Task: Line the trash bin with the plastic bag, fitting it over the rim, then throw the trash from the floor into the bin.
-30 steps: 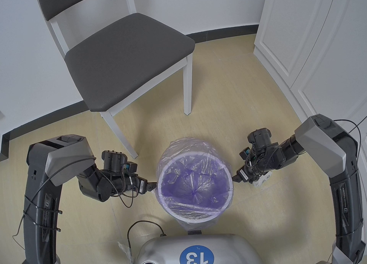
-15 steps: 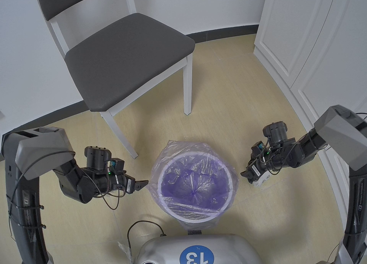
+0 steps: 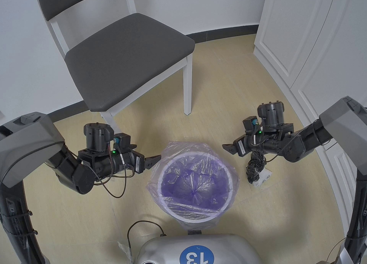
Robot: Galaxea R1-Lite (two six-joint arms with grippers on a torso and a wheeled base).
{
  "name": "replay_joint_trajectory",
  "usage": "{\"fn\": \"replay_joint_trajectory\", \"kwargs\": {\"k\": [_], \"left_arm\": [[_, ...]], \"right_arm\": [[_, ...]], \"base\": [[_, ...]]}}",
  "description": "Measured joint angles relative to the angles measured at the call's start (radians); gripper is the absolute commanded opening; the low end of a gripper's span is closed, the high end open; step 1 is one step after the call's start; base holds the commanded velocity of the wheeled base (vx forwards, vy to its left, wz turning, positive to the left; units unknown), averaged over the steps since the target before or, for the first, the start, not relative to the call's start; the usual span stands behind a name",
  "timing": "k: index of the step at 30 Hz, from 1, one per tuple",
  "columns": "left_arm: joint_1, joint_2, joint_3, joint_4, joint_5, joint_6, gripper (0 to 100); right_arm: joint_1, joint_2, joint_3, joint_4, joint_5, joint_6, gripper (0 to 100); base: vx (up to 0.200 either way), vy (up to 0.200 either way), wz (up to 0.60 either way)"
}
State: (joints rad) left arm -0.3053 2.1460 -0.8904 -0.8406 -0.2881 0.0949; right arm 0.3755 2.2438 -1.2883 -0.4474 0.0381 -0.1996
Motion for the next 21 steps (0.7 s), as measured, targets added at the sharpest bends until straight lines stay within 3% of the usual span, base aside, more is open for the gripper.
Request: {"fn": "replay_joint_trajectory", "kwargs": {"k": [8,21], "left_arm": [[-0.028,0.102,-0.141,0.039,-0.012,-0.002,100],[0.044,0.281,-0.273,0.046,-0.045,-0.001,100]], "right_arm": [[0.031,0.116,-0.158,-0.006,0.034,0.023,100],[0.025,0.291,-0.337,0.031,0.062,0.03,100]], "base": [[0.0,0.0,0.0],[0.0,0.0,0.0]]}}
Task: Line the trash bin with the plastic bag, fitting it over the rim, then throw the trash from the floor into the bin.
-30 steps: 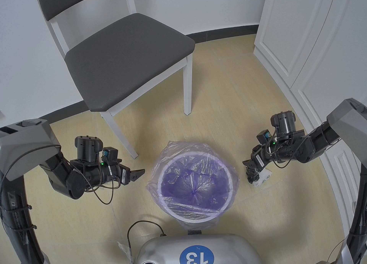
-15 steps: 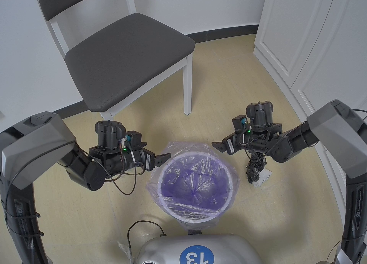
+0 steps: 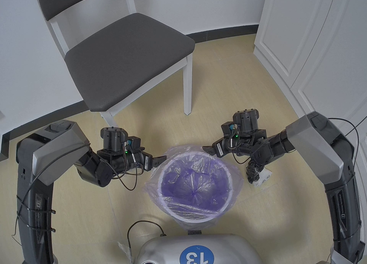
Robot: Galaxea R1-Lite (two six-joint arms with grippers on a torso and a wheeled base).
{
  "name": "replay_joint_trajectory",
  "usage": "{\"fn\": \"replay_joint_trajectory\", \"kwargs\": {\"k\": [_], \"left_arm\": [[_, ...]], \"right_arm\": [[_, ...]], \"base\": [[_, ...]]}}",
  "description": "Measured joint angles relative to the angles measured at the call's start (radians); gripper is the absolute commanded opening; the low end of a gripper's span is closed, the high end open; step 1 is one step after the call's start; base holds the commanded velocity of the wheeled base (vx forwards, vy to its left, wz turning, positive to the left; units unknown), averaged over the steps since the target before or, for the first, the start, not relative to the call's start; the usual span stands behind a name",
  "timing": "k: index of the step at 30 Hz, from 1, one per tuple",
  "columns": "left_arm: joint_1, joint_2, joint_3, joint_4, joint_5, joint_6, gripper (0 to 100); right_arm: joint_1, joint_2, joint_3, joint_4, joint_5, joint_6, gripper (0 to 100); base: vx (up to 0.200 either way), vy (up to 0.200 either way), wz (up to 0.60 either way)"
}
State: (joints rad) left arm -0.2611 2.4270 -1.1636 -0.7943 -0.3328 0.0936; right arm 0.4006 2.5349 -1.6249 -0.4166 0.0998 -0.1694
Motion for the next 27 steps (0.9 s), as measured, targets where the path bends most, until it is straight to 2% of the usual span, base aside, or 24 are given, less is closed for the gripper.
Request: {"fn": "replay_joint_trajectory", "kwargs": {"k": [8,15,20,27], "left_arm": [[0.015,0.073,-0.066,-0.008,0.005,-0.005,100],[0.042,0.03,-0.072,-0.014,0.006,-0.016,100],[0.051,-0.053,-0.006,-0.017,0.007,-0.028,100],[0.037,-0.18,0.202,-0.088,0.008,-0.033,100]], "right_arm": [[-0.01,0.059,-0.091,0.018,0.0,0.033,100],[-0.032,0.011,-0.099,0.023,-0.003,0.058,100],[-0.06,-0.098,0.004,0.09,-0.03,0.029,100],[-0.1,-0.276,0.239,0.23,-0.127,-0.017,100]], "base": [[0.0,0.0,0.0],[0.0,0.0,0.0],[0.0,0.0,0.0],[0.0,0.0,0.0]]}}
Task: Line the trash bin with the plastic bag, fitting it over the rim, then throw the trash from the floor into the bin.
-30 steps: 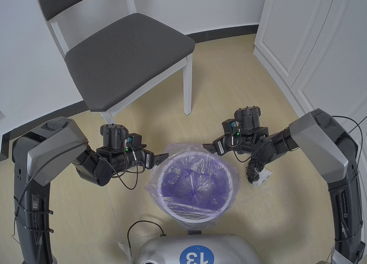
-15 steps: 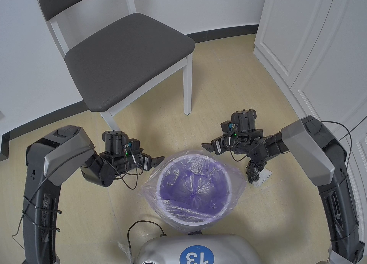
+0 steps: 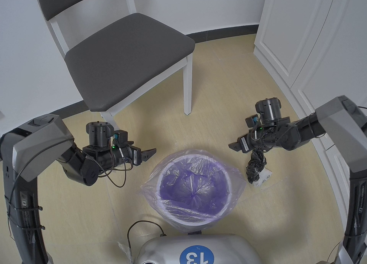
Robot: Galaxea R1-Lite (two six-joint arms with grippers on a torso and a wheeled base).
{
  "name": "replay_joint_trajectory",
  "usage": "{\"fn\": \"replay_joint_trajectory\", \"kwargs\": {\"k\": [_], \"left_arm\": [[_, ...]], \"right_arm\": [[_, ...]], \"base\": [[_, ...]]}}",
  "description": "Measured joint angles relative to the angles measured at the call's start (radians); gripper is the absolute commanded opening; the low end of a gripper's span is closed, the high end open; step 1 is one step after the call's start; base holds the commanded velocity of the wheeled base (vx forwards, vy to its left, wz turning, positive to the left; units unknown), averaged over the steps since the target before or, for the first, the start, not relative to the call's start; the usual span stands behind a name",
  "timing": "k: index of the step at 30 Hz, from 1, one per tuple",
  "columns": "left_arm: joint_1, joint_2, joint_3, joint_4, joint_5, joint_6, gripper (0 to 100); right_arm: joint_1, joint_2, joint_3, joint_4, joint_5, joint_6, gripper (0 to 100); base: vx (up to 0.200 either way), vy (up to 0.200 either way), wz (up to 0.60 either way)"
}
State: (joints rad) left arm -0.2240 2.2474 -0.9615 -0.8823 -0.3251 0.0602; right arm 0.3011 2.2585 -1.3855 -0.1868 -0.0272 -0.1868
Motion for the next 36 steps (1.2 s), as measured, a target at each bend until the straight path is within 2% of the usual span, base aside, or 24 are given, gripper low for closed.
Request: {"fn": "replay_joint_trajectory", "kwargs": {"k": [6,8,13,16,19,23,28,36], "left_arm": [[-0.014,-0.089,0.213,-0.158,0.016,-0.008,100],[-0.023,-0.122,0.324,-0.259,0.031,-0.031,100],[-0.04,-0.169,0.523,-0.535,0.063,-0.102,100],[-0.043,-0.193,0.603,-0.621,0.085,-0.125,100],[-0.045,-0.236,0.655,-0.651,0.101,-0.143,100],[-0.047,-0.331,0.7,-0.667,0.115,-0.151,100],[-0.041,-0.47,0.752,-0.671,0.128,-0.131,100],[-0.014,-0.564,0.778,-0.671,0.131,-0.083,100]], "right_arm": [[-0.031,-0.094,0.168,-0.001,-0.041,0.004,100],[-0.045,-0.11,0.222,-0.047,-0.048,0.03,100],[-0.07,-0.099,0.319,-0.241,-0.053,0.099,100],[-0.082,-0.072,0.365,-0.417,-0.055,0.134,100],[-0.097,-0.036,0.428,-0.567,-0.056,0.17,100],[-0.107,0.015,0.504,-0.691,-0.054,0.198,100],[-0.128,0.116,0.571,-0.884,-0.033,0.224,100],[-0.143,0.26,0.545,-0.977,0.021,0.264,100]], "base": [[0.0,0.0,0.0],[0.0,0.0,0.0],[0.0,0.0,0.0],[0.0,0.0,0.0],[0.0,0.0,0.0],[0.0,0.0,0.0],[0.0,0.0,0.0],[0.0,0.0,0.0]]}}
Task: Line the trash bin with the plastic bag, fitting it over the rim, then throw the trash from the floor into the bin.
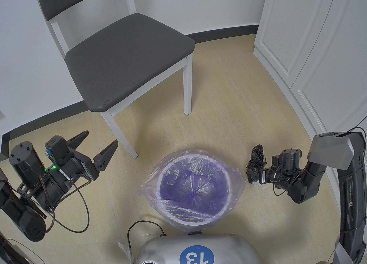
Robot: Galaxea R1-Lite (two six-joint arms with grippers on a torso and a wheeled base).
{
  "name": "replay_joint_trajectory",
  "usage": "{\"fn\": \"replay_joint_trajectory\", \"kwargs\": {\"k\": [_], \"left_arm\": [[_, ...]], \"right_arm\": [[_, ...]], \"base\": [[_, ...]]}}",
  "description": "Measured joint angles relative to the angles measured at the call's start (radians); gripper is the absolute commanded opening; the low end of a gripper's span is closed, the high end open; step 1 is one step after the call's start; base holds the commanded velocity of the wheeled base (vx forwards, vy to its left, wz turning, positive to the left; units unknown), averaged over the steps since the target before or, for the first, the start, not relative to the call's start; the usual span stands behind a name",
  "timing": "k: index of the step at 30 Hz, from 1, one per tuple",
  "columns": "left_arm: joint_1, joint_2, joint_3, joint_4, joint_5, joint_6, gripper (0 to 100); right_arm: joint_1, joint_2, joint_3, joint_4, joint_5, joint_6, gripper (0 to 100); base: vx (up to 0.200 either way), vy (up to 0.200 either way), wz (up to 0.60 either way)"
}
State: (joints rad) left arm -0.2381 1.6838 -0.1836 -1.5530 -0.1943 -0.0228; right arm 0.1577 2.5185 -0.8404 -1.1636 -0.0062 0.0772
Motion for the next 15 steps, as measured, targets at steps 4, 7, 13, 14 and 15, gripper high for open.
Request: {"fn": "replay_joint_trajectory", "kwargs": {"k": [4,7,13,14,15], "left_arm": [[-0.01,-0.012,0.0,0.0,0.002,0.023,100],[-0.023,-0.017,-0.001,0.001,0.007,0.03,100],[-0.04,-0.025,0.001,0.0,0.01,0.041,100],[-0.041,-0.027,0.003,0.0,0.01,0.043,100],[-0.042,-0.028,0.004,0.0,0.01,0.044,100]], "right_arm": [[0.001,0.033,-0.05,0.014,0.002,0.056,100],[0.002,0.053,-0.098,0.022,-0.004,0.112,100],[0.015,0.097,-0.216,0.002,-0.039,0.225,100],[0.018,0.105,-0.229,-0.009,-0.044,0.23,100],[0.02,0.112,-0.237,-0.026,-0.046,0.232,100]], "base": [[0.0,0.0,0.0],[0.0,0.0,0.0],[0.0,0.0,0.0],[0.0,0.0,0.0],[0.0,0.0,0.0]]}}
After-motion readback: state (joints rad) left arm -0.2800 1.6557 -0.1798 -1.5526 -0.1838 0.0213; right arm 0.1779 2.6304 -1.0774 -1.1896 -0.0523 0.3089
